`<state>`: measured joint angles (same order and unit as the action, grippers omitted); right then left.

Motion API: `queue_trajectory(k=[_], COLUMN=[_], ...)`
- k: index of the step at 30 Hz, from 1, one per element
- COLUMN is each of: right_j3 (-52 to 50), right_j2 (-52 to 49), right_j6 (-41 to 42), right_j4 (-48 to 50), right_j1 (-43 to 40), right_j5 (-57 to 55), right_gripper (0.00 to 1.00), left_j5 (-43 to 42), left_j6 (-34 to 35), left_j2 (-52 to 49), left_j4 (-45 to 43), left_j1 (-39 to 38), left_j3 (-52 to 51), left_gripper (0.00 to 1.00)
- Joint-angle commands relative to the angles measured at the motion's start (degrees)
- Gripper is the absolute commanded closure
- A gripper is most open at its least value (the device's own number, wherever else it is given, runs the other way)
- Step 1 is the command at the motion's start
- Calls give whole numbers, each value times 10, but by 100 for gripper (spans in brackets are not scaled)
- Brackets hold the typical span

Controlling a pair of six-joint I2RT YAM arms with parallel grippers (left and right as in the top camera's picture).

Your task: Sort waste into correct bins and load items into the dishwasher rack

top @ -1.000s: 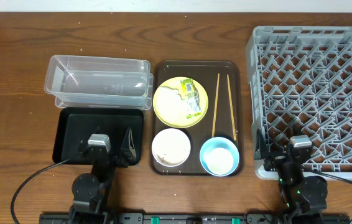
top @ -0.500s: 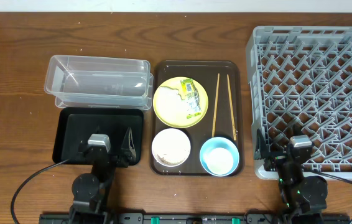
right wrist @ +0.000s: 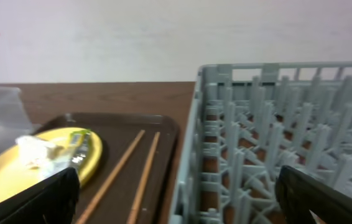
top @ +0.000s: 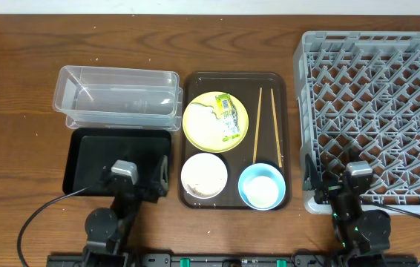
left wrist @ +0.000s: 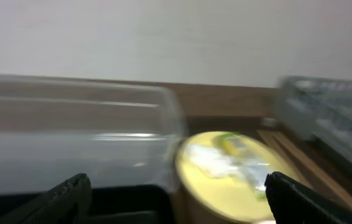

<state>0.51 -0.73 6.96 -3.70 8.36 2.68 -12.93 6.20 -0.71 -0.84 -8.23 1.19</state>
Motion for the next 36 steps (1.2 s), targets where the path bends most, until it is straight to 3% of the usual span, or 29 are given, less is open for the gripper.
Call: queue_trajectory(k=[1,8,11,17,22,26,28,31,36], right_j3=[2,120,218,428,522,540,540,540,540], right_j2=[3,-11,-61,-263,-384,-433,-445,-457,-459], right_j6=[50,63,61,56,56,67,67,69,111], right_j4=[2,-104,-181,-346,-394,-394,-390,-390,-390], right_j1=[-3,-3,-3,-3,-3,-3,-3,-3,-3], right_j5=[68,105,97,96,124,206,223,217,184], right_gripper=[1,1,1,1,1,1,1,1,1], left_j5=[-118,-121,-121,-146,-169,-309,-328,-302,-165], left_j6=[37,66,66,66,67,70,70,63,73], left_j2=[0,-27,-94,-330,-469,-523,-546,-573,-623], left_j4=[-17,23,104,361,495,498,500,516,533], left_j1=[3,3,3,0,-10,-12,-26,-73,-193], left_j3=[-2,101,193,431,567,587,587,587,578], left_gripper=[8,8,8,8,8,8,8,9,9])
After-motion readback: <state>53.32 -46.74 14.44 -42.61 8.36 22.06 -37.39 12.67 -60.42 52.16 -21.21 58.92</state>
